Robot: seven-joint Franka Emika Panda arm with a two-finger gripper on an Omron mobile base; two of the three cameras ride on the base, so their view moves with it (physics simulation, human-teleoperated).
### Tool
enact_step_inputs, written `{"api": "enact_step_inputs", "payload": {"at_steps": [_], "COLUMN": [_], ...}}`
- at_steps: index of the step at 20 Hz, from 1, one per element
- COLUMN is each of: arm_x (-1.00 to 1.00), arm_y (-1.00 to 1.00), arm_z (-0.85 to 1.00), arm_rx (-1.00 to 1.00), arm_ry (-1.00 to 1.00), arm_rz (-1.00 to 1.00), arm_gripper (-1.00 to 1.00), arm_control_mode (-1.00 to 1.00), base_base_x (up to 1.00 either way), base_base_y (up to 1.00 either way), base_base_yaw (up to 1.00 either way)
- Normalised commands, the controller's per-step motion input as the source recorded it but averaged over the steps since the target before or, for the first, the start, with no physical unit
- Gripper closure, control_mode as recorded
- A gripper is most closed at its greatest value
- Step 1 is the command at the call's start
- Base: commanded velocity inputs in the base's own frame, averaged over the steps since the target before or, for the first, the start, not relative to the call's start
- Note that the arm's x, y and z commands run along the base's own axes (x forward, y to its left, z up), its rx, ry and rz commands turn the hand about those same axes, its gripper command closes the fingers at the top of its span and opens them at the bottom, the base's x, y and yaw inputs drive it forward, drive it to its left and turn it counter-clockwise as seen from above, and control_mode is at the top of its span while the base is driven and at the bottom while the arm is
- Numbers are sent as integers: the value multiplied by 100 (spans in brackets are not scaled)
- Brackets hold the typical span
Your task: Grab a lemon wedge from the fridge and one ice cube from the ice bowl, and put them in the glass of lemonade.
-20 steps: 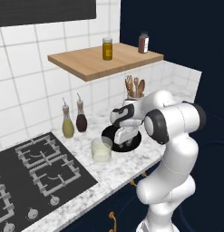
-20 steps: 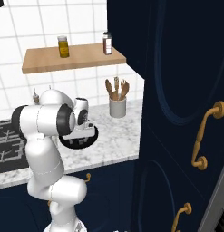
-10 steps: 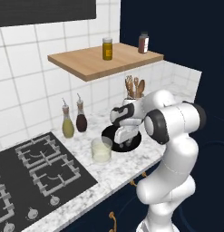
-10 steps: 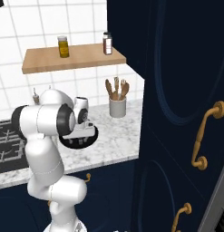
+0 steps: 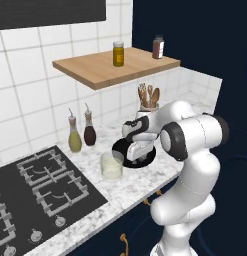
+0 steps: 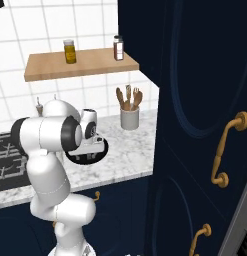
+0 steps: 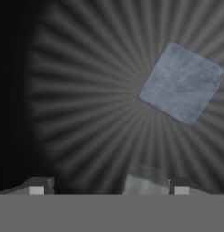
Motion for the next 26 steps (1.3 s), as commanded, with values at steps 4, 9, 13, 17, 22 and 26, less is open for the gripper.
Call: {"api": "enact_step_inputs", "payload": {"at_steps": [4, 9, 13, 17, 22, 26], "arm_x": [3, 0, 0, 0, 0, -6], "arm_y": [0, 0, 0, 0, 0, 0], "arm_z": [-18, -12, -10, -5, -2, 4], "arm_rx": [0, 0, 0, 0, 0, 1], "arm_ry": [0, 0, 3, 5, 4, -2], "arm_rz": [0, 0, 0, 0, 0, 0], "arm_gripper": [-100, -100, 100, 100, 100, 100], "arm_control_mode": [-100, -100, -100, -100, -100, -100], "base_base_x": [0, 0, 0, 0, 0, 0], "base_base_y": [0, 0, 0, 0, 0, 0], "base_base_yaw": [0, 0, 0, 0, 0, 0]}}
